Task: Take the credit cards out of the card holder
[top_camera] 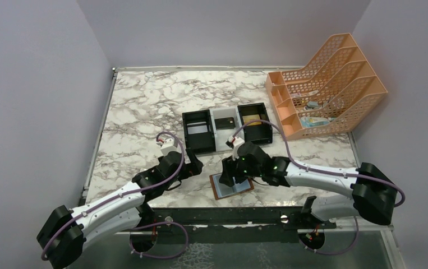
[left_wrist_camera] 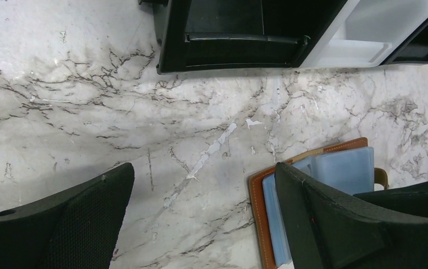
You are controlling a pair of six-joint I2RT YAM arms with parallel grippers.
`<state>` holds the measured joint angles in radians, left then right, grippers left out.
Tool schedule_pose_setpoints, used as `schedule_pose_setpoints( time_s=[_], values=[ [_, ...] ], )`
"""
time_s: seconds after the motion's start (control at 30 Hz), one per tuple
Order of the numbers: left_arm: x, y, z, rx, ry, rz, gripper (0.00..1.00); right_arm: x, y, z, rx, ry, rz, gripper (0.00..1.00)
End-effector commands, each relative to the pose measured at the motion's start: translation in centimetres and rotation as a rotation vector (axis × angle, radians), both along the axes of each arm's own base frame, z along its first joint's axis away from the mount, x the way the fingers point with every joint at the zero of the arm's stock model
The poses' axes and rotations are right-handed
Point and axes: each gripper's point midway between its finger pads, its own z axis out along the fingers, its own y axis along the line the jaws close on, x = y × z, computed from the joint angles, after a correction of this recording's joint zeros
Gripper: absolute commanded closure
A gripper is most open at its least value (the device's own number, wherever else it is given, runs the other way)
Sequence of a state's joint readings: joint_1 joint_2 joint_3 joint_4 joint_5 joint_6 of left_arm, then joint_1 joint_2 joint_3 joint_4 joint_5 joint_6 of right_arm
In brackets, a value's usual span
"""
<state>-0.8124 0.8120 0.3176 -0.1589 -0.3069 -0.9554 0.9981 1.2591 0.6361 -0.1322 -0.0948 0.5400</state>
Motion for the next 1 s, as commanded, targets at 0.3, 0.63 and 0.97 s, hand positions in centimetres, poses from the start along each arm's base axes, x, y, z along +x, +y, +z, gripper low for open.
schedule_pose_setpoints(
  time_s=[0.3,0.63,0.97],
  values=[
    [-0.1,-1.0,0.1,-0.025,0.014,-0.041,0.01,0.6,0.9,-3.3,-0.308,-0.074,-0.086,0.44],
    [-0.1,-0.8,0.6,-0.034,-0.003,-0.038,0.01,1.2,0.7,-4.6,-0.416,-0.072,-0.126,0.40],
    [-0.4,-1.0,0.3,-0.043,0.014,-0.050,0.01,0.4,0.0,-7.5,-0.459,-0.026,-0.127,0.38]
  ],
)
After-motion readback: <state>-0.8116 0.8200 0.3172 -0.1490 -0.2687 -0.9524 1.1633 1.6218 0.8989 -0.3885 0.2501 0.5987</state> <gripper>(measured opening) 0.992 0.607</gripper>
